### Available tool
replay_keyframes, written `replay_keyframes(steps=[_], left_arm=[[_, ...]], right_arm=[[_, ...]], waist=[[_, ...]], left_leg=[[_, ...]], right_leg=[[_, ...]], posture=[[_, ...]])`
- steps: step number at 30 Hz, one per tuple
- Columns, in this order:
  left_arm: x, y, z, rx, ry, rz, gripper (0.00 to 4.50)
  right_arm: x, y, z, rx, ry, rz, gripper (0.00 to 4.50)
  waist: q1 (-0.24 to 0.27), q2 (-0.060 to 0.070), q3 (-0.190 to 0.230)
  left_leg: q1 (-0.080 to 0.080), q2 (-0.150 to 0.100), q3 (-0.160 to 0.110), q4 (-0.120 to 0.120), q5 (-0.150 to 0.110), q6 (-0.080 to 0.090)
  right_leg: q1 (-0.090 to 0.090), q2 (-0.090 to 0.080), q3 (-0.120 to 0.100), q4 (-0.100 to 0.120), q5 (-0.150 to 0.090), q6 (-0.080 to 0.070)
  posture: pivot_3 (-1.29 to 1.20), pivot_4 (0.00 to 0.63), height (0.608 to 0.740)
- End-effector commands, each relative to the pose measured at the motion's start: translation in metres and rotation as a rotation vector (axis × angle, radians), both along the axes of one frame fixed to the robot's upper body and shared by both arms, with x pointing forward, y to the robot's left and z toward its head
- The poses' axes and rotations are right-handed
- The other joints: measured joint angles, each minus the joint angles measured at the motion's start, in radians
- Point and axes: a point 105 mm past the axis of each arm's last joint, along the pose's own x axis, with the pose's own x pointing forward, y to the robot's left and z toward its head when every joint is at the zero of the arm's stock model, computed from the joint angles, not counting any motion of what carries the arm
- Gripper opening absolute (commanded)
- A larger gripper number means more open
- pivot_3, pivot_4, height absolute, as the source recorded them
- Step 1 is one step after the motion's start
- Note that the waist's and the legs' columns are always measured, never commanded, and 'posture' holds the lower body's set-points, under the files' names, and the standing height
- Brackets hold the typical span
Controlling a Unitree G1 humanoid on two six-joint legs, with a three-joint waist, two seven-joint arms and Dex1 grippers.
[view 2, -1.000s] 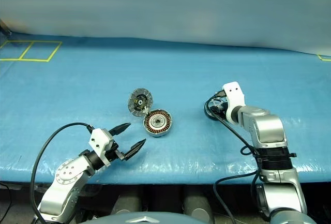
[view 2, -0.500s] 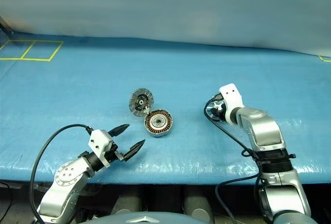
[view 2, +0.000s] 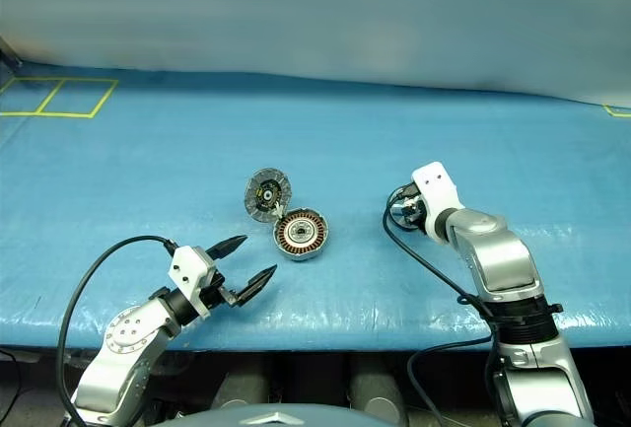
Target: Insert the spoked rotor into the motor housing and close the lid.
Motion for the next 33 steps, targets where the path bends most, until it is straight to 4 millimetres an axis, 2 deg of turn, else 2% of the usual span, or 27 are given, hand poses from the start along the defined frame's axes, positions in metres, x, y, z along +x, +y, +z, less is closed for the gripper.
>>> replay_keyframes(steps=[1, 4, 8, 11, 15, 22, 33], left_arm=[[0.001, 0.001, 0.005, 0.002, -0.023, 0.009, 4.50], [0.000, 0.003, 0.004, 0.005, -0.022, 0.015, 4.50], [-0.002, 0.005, 0.004, 0.002, -0.016, 0.021, 4.50], [-0.003, 0.006, 0.005, -0.010, -0.023, 0.026, 4.50], [-0.005, 0.007, 0.006, -0.013, -0.025, 0.033, 4.50], [-0.008, 0.009, 0.006, -0.016, -0.030, 0.041, 4.50], [-0.009, 0.007, 0.006, -0.020, -0.034, 0.042, 4.50]], right_arm=[[-0.001, 0.034, 0.044, 0.060, -0.136, 0.127, 1.32], [-0.009, 0.062, 0.063, 0.088, -0.178, 0.252, 1.32], [-0.025, 0.103, 0.073, 0.101, -0.193, 0.427, 1.32], [-0.034, 0.127, 0.073, 0.108, -0.189, 0.518, 1.32], [-0.047, 0.152, 0.061, 0.102, -0.153, 0.614, 1.32], [-0.053, 0.158, 0.051, 0.084, -0.112, 0.643, 1.32], [-0.052, 0.154, 0.031, 0.113, -0.022, 0.605, 1.32]], waist=[[-0.001, 0.000, 0.000], [-0.004, 0.000, 0.000], [-0.003, 0.000, 0.000], [-0.003, 0.000, 0.000], [-0.003, 0.000, 0.000], [-0.003, 0.000, 0.000], [-0.004, 0.000, 0.000]], left_leg=[[0.000, 0.000, 0.000, 0.000, 0.000, 0.000], [0.000, 0.001, 0.000, 0.000, 0.000, 0.000], [0.000, 0.000, -0.001, 0.000, 0.000, 0.000], [0.000, 0.000, -0.001, 0.000, 0.000, 0.000], [-0.001, 0.000, -0.001, 0.000, 0.000, 0.000], [-0.001, 0.000, -0.001, 0.000, 0.000, 0.000], [0.000, 0.000, -0.001, 0.000, 0.000, 0.000]], right_leg=[[0.000, 0.000, 0.000, 0.000, 0.000, 0.000], [0.000, 0.001, 0.000, 0.000, 0.000, 0.000], [0.000, 0.000, -0.001, 0.000, 0.000, -0.001], [0.000, -0.001, -0.001, 0.000, 0.000, -0.001], [0.000, -0.002, -0.002, 0.000, 0.000, -0.001], [0.000, -0.002, -0.003, 0.000, -0.001, -0.001], [0.000, -0.002, -0.003, 0.000, -0.001, -0.002]], posture=[[0.00, 0.150, 0.740], [0.00, 0.150, 0.740], [0.00, 0.150, 0.740], [0.00, 0.150, 0.740], [0.00, 0.150, 0.740], [0.00, 0.150, 0.740], [0.00, 0.150, 0.740]])
